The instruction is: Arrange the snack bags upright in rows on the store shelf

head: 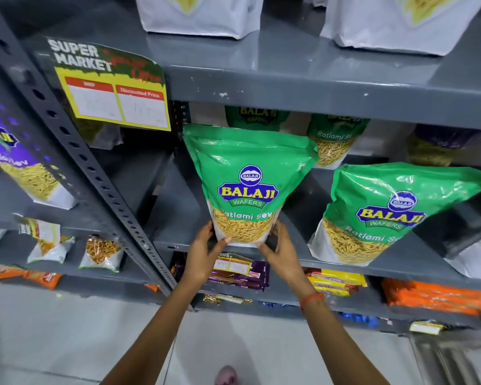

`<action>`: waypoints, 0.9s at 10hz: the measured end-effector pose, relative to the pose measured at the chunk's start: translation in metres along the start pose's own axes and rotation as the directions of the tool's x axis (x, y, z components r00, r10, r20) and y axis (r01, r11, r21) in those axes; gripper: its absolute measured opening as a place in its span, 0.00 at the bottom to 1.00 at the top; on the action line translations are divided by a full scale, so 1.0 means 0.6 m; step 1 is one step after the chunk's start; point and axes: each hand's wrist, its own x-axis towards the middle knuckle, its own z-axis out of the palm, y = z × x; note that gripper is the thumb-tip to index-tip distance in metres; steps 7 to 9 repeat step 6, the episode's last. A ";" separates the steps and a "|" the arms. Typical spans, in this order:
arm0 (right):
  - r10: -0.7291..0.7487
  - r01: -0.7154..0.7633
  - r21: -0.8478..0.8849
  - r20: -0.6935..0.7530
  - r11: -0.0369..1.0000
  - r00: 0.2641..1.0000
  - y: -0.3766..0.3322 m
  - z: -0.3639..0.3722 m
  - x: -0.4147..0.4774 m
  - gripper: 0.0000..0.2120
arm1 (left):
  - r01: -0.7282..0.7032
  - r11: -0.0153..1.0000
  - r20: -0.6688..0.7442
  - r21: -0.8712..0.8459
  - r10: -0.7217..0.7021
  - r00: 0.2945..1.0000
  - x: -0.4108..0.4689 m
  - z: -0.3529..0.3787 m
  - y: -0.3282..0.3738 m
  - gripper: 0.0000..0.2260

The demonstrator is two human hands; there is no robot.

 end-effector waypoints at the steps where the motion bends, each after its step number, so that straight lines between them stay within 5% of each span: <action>1: 0.012 -0.012 0.003 -0.002 1.000 1.000 -0.004 0.000 -0.014 0.28 | -0.013 1.000 0.010 0.015 0.013 1.000 -0.009 -0.003 0.005 0.20; 4: 0.050 -0.048 -0.135 0.012 0.990 0.999 -0.024 -0.011 -0.030 0.27 | 0.017 0.994 0.048 0.113 -0.022 0.999 -0.027 -0.009 0.028 0.19; 5: 0.040 -0.028 -0.367 0.026 0.930 0.999 -0.031 -0.018 -0.044 0.24 | 0.111 0.955 0.033 0.274 -0.125 0.992 -0.041 0.001 0.048 0.20; 6: 0.063 -0.018 -0.503 0.072 0.864 0.995 -0.058 -0.040 -0.070 0.20 | 0.206 0.815 -0.081 0.542 -0.193 0.978 -0.074 0.030 0.096 0.15; 9: 0.063 -0.018 -0.503 0.072 0.864 0.995 -0.058 -0.040 -0.070 0.20 | 0.206 0.815 -0.081 0.542 -0.193 0.978 -0.074 0.030 0.096 0.15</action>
